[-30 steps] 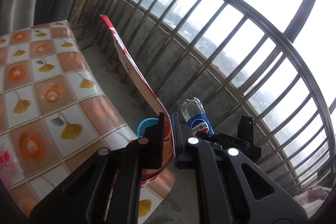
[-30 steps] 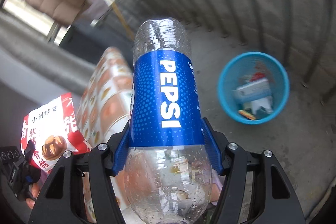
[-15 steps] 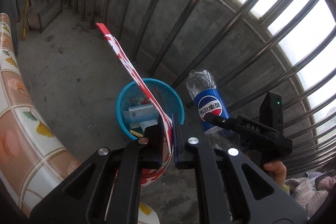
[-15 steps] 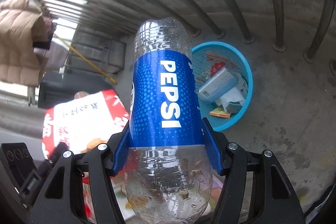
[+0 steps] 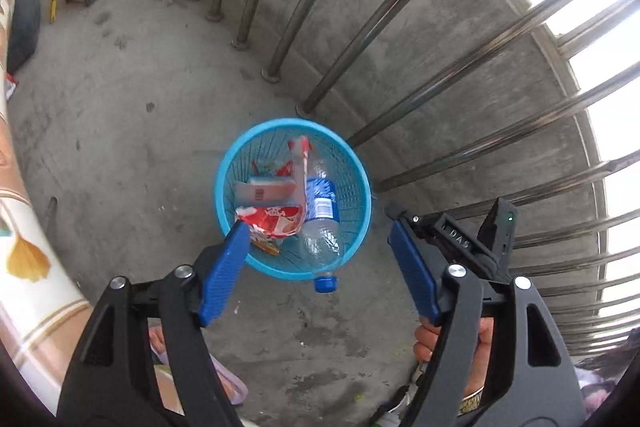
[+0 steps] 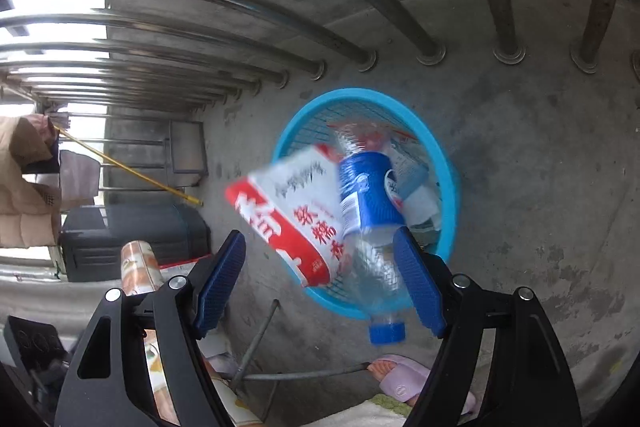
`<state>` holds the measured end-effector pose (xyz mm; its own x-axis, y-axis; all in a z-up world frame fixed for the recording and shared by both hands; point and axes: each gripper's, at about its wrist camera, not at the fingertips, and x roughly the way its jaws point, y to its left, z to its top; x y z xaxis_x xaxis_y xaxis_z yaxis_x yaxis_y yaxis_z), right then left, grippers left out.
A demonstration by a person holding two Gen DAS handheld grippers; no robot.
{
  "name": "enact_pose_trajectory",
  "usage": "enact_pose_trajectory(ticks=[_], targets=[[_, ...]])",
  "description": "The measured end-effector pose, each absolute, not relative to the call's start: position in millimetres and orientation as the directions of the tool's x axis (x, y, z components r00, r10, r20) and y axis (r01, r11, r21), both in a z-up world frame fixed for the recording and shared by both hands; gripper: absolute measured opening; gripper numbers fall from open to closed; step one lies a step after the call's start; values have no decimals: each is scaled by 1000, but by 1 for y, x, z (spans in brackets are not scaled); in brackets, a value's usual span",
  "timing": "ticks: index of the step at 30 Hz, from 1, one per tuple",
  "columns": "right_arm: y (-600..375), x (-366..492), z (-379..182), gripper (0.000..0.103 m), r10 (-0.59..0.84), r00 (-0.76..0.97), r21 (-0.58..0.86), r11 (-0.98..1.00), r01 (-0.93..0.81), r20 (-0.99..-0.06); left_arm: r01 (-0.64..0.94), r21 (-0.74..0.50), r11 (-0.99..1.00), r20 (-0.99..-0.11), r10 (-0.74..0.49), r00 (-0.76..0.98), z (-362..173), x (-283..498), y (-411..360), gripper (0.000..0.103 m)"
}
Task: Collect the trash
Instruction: 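Move both tools back over the table toward the red wrapper and clear bag, then close the left tool on the red wrapper while the right tool grasps the clear plastic bag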
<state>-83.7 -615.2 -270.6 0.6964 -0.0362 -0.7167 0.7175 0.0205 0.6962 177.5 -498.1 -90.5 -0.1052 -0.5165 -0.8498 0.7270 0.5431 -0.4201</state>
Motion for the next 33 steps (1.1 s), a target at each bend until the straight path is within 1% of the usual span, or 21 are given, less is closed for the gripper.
enact_pose_trajectory(ticks=[5, 8, 11, 15, 19, 21, 26, 29, 33], targets=[[-600, -91, -249, 74, -56, 683, 677, 94, 730, -729, 741, -422, 522, -809, -586, -48, -47, 170, -454, 71], [-591, -87, -223, 74, -63, 683, 666, 175, 726, -728, 753, -417, 508, -768, -640, 6, -15, 164, -411, 74], [-567, -75, -185, 74, -55, 691, 648, 301, 699, -721, 751, -422, 508, -736, -675, 42, 10, 151, -357, 78], [-521, -47, -128, 74, -1, 716, 619, 500, 605, -699, 747, -411, 522, -726, -683, 79, 27, 135, -275, 79], [-474, -10, -88, 74, 94, 725, 601, 637, 483, -682, 707, -355, 612, -715, -665, 216, 34, 122, -184, 81], [-448, 10, -72, 74, 151, 724, 601, 682, 417, -673, 656, -327, 680, -702, -639, 313, 35, 120, -133, 81], [-369, 67, -46, 74, 295, 694, 611, 747, 262, -657, 469, -332, 818, -656, -558, 509, 33, 127, -19, 81], [-311, 102, -42, 74, 399, 648, 637, 750, 178, -649, 343, -339, 876, -653, -481, 585, 28, 137, 38, 81], [-233, 142, -57, 74, 524, 540, 666, 740, 94, -659, 200, -386, 901, -660, -421, 623, 13, 153, 98, 81]])
